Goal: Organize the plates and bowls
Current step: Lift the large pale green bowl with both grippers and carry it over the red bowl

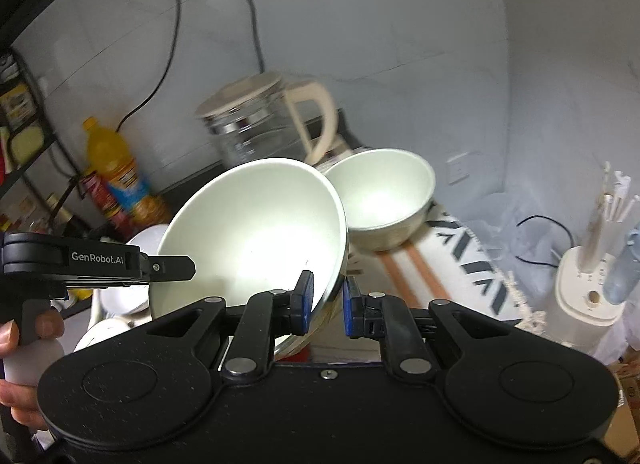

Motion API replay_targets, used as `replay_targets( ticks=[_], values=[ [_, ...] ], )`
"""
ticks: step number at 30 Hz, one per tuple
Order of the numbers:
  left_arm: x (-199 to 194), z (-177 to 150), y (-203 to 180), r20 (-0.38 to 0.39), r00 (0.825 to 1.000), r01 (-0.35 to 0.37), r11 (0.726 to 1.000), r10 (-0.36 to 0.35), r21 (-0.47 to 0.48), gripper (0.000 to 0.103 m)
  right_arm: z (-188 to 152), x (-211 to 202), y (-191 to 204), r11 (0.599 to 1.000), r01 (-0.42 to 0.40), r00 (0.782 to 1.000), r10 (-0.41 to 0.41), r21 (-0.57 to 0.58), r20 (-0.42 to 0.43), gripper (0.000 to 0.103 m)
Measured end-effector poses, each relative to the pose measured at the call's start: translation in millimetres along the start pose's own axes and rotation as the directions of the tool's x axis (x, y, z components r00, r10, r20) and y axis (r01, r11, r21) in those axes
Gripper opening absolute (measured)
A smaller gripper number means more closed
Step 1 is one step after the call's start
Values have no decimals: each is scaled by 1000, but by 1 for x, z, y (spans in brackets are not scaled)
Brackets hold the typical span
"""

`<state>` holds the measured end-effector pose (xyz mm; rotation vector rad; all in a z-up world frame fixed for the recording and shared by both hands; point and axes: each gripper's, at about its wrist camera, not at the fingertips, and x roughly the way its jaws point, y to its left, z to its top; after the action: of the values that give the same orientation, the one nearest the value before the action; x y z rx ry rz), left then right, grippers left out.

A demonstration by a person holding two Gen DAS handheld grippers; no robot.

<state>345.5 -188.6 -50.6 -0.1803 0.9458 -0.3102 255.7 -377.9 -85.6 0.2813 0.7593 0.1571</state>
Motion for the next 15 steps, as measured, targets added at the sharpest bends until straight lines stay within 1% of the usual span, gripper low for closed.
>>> replay_targets(
  ticks=[9, 15],
  values=[
    [-16, -22, 32, -12, 998, -56, 997, 55, -59, 13, -11, 9, 23, 997, -56, 996, 53, -45, -66, 15],
    [-19, -35, 48, -32, 996, -88, 992, 86, -93, 14, -16, 18, 30, 995, -73, 992, 65, -67, -108, 15]
  ],
)
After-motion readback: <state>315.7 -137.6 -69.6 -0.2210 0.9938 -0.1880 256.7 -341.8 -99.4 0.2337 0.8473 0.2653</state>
